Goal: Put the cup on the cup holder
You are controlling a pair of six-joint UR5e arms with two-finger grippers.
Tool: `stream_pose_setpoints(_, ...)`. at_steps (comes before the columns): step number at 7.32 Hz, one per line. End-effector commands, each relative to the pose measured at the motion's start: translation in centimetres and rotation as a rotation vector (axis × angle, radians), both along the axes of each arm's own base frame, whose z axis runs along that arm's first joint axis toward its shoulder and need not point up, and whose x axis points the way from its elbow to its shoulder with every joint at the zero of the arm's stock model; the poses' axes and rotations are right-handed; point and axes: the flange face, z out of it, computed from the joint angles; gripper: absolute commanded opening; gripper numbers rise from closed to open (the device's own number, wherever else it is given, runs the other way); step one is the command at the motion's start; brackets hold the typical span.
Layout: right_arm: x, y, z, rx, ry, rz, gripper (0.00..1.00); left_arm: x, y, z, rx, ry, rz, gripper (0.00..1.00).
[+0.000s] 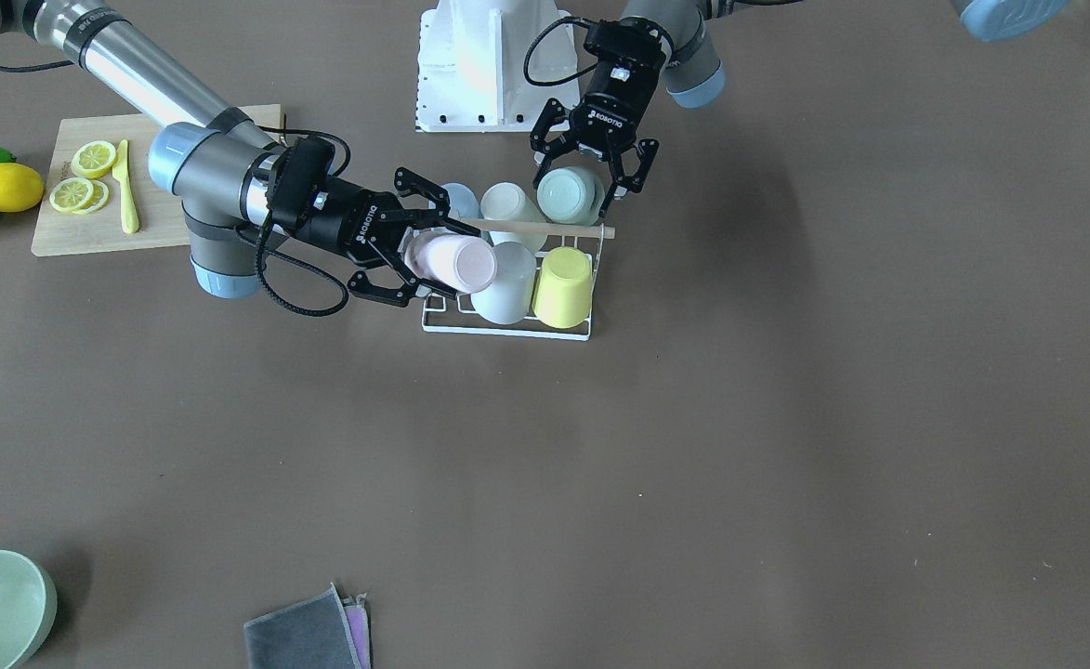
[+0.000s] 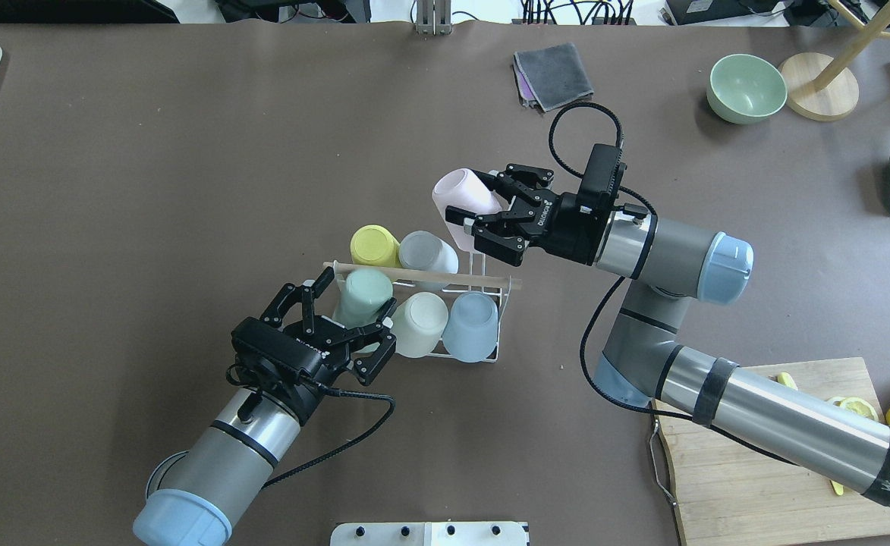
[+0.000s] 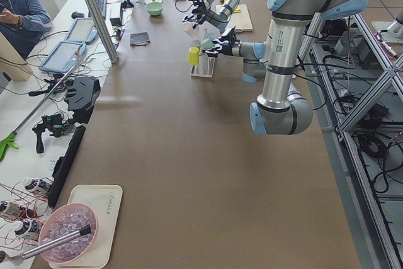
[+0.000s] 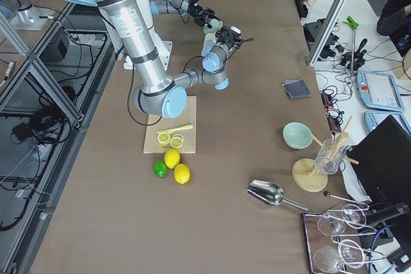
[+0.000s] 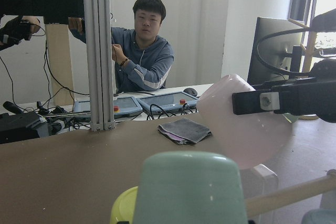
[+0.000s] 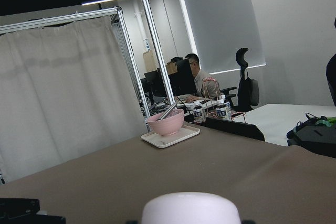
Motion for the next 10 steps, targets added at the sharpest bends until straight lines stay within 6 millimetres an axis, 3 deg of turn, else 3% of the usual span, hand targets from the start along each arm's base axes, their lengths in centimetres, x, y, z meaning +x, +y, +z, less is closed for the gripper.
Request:
stream_pose_setpoints(1, 0.0, 0.1, 0.1, -0.001, 0.000, 0.000, 0.00, -0.1, -0.1, 0.0, 0.000, 0.003, -0.001, 0.98)
stream_pose_setpoints(2, 0.1, 0.5, 0.4, 0.007, -0.013, -0.005, 0.00, -0.4, -0.1, -0.2, 0.002, 0.019, -0.003, 0.98)
stream_pose_setpoints(4, 0.0, 1.0, 1.0, 0.011, -0.016, -0.012, 0.00, -5.3, -1.3, -3.6, 0.028, 0.080, -0.032, 0.98)
stream_pose_setpoints(5, 0.0, 1.0, 0.9, 0.011, -0.016, -0.012, 0.00, -7.3, -1.9, -3.8, 0.072, 0.049, -0.010, 0.98)
stream_pose_setpoints(6, -0.1, 1.1, 1.0, 0.010, -0.015, -0.013, 0.00, -10.0, -5.6, -4.5, 0.125, 0.033, 0.025, 0.98)
stream_pose_setpoints(8, -0.2, 1.0, 1.3, 0.005, -0.009, -0.014, 0.00, -12.2, -9.9, -2.7, 0.119, -0.097, 0.094, 0.98)
stream_pose_setpoints(9, -0.1, 0.9, 1.4, 0.005, -0.007, -0.012, 0.00, -13.6, -12.9, -1.8, 0.087, -0.190, 0.123, 0.98)
stream_pose_setpoints(10, -0.1, 1.0, 1.5, 0.003, -0.006, -0.014, 0.00, -16.7, -16.9, -1.0, 0.027, -0.240, 0.175, 0.98)
